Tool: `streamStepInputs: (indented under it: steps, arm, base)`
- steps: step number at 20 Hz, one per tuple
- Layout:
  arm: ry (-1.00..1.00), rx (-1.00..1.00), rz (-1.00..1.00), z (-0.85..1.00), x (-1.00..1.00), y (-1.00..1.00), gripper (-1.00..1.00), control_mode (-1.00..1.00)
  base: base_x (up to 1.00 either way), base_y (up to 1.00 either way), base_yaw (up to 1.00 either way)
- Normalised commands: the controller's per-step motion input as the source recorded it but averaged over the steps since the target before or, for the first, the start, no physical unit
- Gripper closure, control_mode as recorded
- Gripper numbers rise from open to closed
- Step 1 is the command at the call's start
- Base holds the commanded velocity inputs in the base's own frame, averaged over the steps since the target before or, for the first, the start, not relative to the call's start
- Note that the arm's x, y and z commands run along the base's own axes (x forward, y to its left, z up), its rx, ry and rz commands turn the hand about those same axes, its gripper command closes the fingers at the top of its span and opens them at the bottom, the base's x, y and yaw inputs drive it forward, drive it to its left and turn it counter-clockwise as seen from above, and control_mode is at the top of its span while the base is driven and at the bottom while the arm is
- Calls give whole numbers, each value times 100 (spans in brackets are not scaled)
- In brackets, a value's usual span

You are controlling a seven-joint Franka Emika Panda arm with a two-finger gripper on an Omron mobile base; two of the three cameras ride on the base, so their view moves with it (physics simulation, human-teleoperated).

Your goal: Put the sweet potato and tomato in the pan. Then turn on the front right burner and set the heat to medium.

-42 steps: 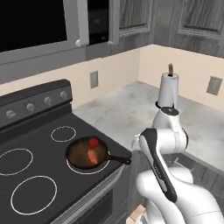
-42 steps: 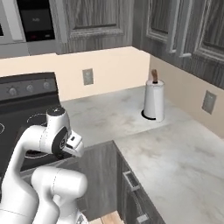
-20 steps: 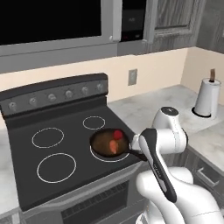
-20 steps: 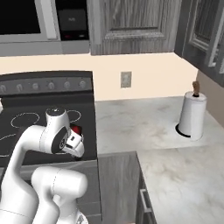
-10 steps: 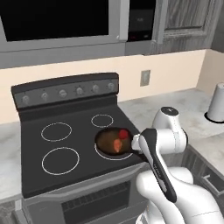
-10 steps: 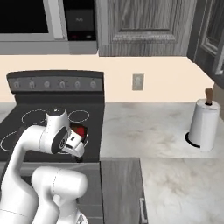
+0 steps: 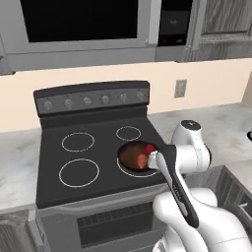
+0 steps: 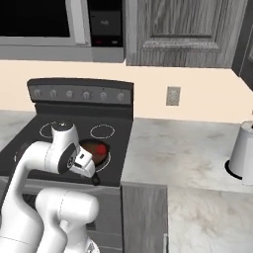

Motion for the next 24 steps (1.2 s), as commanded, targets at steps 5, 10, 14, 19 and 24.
streamStepInputs:
  steps: [5, 10, 14, 19, 24]
  arm:
    - [0, 0, 0, 0, 0, 0, -100, 100]
    - [0, 0, 0, 0, 0, 0, -100, 100]
    - [0, 0, 0, 0, 0, 0, -100, 100]
    - [0, 0, 3, -3, 3, -8, -100, -100]
    - [-5, 0, 8, -1, 0, -42, -100, -100]
  base:
    - [12, -27, 23]
    - [13, -24, 20]
    - [12, -20, 16]
    - [6, -10, 7]
    - [0, 0, 0]
